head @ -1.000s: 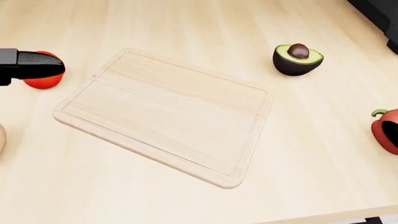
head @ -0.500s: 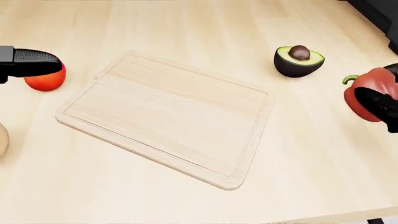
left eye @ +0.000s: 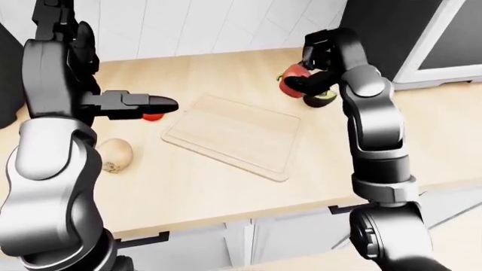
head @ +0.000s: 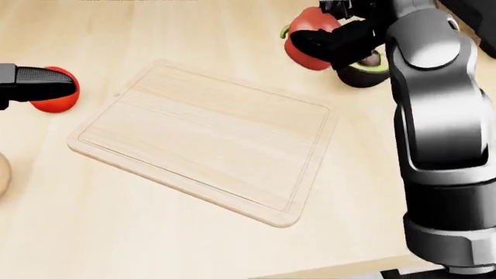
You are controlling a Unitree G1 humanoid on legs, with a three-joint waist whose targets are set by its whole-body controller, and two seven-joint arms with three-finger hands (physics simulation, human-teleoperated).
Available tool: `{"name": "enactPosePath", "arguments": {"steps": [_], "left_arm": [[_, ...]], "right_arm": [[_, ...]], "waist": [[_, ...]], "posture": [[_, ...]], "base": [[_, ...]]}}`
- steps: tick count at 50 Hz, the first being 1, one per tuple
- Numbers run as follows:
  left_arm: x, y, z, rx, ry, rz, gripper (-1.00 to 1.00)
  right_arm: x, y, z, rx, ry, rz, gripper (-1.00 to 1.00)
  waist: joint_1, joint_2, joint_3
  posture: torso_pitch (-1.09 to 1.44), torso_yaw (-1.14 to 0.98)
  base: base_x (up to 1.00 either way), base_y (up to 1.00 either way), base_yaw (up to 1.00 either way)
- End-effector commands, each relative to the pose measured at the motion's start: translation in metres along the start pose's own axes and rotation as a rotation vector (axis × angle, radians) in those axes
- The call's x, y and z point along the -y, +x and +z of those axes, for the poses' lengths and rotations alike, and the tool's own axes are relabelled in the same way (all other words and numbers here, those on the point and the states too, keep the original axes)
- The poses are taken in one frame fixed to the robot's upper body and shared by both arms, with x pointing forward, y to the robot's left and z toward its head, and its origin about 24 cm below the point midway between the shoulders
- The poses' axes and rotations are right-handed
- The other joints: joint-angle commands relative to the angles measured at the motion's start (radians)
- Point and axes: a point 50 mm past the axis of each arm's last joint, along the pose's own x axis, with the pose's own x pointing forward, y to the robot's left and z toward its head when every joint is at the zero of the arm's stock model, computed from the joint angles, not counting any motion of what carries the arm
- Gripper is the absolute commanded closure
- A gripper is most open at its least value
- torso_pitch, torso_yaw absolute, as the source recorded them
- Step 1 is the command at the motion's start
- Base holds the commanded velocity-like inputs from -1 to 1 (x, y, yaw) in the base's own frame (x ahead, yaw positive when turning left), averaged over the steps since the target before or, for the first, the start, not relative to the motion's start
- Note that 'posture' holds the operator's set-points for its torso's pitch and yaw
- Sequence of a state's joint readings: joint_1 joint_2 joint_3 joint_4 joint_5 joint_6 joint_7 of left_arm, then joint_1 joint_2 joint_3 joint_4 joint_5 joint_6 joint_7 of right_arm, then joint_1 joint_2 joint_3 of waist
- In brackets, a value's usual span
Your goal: Place the avocado, onion, tomato and bell pepper on the cutting board.
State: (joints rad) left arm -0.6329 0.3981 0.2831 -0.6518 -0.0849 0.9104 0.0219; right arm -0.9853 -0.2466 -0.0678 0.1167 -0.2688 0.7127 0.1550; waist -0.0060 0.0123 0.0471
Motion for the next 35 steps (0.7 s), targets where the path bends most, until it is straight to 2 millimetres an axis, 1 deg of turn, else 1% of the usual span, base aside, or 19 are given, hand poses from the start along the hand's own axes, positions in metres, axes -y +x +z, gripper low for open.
{"name": "enactPosePath", "arguments": {"steps": [1,4,10,16,18,22,35], "left_arm": [[-0.004,0.0,0.014,0.077,0.004,0.019,-1.0],[-0.004,-0.001,0.015,0.077,0.002,0.019,-1.0],[-0.003,-0.001,0.015,0.078,0.0,0.017,-1.0],[-0.003,0.001,0.017,0.082,0.002,0.019,-1.0],[-0.004,0.0,0.017,0.082,0.0,0.018,-1.0],[-0.005,-0.001,0.016,0.082,0.001,0.019,-1.0],[-0.003,-0.001,0.015,0.079,0.006,0.018,-1.0]], "right_arm": [[0.002,0.003,0.029,0.129,-0.008,-0.019,0.95],[-0.007,0.011,0.035,0.141,-0.008,0.011,0.95],[-0.027,0.023,0.042,0.157,-0.012,0.07,0.95],[-0.045,0.033,0.045,0.166,-0.005,0.121,0.94],[-0.053,0.035,0.044,0.166,-0.006,0.146,0.93],[-0.062,0.035,0.04,0.158,-0.006,0.175,0.91],[-0.076,0.031,0.023,0.112,-0.021,0.241,0.88]], "waist": [[-0.001,0.004,-0.028],[-0.002,0.006,-0.029],[0.0,0.01,-0.029],[-0.002,0.014,-0.03],[-0.003,0.015,-0.03],[-0.003,0.016,-0.029],[-0.002,0.015,-0.028]], "posture": [[0.0,0.0],[0.0,0.0],[0.0,0.0],[0.0,0.0],[0.0,0.0],[0.0,0.0],[0.0,0.0]], "base": [[0.0,0.0,0.0],[0.0,0.0,0.0],[0.0,0.0,0.0],[0.0,0.0,0.0],[0.0,0.0,0.0],[0.0,0.0,0.0],[0.0,0.0,0.0]]}}
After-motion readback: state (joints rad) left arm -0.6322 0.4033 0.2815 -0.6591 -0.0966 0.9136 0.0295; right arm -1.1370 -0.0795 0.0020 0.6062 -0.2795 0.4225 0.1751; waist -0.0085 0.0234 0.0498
